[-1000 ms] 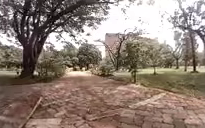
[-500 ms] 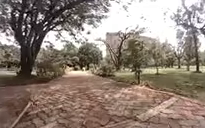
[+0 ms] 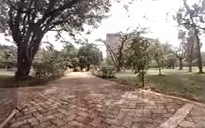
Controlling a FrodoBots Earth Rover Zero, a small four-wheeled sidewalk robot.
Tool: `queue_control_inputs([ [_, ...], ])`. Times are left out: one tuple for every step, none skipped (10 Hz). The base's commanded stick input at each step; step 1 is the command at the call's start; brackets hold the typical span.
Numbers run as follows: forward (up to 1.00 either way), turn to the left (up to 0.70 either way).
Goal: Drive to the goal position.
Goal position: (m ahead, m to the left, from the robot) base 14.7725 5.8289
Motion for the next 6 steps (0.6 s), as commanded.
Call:
queue_control_inputs([
  [0.70,0.00],
  [0.70,0.00],
  [0.70,0.18],
  [0.70,0.35],
  [0.70,0.35],
  [0.70,0.00],
])
